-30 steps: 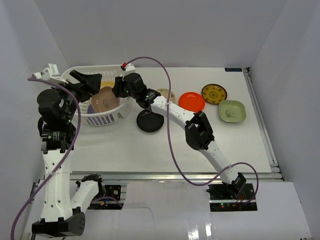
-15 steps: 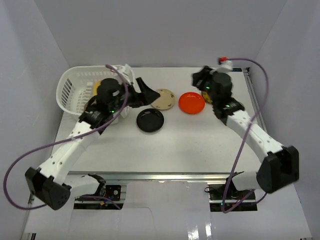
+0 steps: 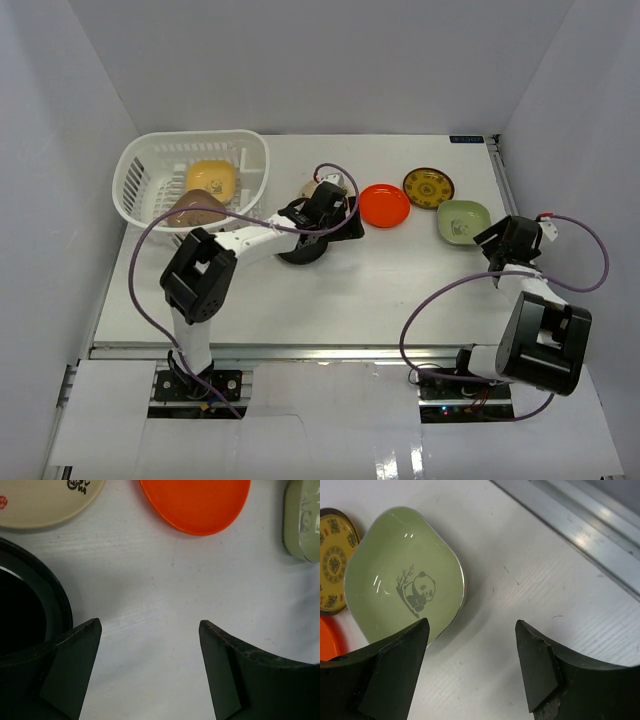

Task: Place the plates into the plastic bin on the countertop

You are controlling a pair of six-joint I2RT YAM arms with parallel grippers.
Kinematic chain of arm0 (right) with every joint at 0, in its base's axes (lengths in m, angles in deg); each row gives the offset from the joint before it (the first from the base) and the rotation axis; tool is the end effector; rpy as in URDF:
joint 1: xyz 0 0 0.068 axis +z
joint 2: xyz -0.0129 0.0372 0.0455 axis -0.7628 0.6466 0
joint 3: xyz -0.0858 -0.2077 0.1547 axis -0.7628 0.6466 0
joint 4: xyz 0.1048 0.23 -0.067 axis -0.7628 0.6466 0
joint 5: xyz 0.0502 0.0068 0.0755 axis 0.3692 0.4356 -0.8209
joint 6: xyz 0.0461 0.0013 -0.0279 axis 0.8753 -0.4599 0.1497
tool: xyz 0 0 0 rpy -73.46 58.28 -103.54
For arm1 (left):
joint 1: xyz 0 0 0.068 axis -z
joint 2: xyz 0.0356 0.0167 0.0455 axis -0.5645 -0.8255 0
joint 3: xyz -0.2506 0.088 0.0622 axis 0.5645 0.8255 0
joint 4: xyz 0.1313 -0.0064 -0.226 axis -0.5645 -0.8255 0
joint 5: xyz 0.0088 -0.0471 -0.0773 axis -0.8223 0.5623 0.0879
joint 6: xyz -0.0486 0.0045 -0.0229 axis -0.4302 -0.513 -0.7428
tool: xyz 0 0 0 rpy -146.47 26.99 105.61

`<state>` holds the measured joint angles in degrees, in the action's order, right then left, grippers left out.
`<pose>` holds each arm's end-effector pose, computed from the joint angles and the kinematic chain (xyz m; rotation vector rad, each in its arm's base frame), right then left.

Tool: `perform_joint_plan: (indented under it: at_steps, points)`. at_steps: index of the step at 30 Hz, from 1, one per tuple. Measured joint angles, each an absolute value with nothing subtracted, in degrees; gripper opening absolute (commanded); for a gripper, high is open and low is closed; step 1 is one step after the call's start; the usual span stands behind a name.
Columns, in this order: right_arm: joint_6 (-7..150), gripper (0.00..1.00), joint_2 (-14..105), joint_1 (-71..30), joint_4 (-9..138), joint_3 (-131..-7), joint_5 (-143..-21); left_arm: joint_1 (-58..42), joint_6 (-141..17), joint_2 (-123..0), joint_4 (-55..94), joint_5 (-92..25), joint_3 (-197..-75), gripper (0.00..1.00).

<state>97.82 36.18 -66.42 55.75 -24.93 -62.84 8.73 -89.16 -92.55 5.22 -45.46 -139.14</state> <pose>0.2433 -0.0808 0.1935 1.0052 1.8656 -0.0507 0.3042 -0.2815 0.2180 0.0540 2.4125 -0.6263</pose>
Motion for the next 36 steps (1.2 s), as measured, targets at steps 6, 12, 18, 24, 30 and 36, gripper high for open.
perform_joint_plan:
  at_steps: [6,12,18,24,30,36]
  points:
    - [100.49,0.58,47.54,-66.84,51.49,-25.87,-69.66,8.7,-89.01,-103.45,6.16,-48.3,-149.2,0.89]
    - [102.13,0.19,49.62,-66.86,48.45,-26.46,-71.12,8.33,-88.31,-112.74,6.05,-49.88,-159.84,0.88]
    - [103.81,0.08,41.03,-66.86,47.73,-19.57,-70.75,7.7,-88.07,-119.23,5.75,-50.45,-165.98,0.78]
    - [104.11,0.08,24.7,-66.84,49.96,-14.81,-72.74,7.35,-90.04,-121.31,6.8,-50.84,-167.73,0.48]
    - [103.04,0.08,11.79,-66.47,52.61,-14.76,-77.41,7.3,-94.74,-121.55,14.12,-52.24,-163.45,0.07]
    - [101.91,0.08,5.97,-65.66,57.55,-14.76,-81.87,7.22,-100.46,-116.68,22.64,-53.83,-153.29,0.0]
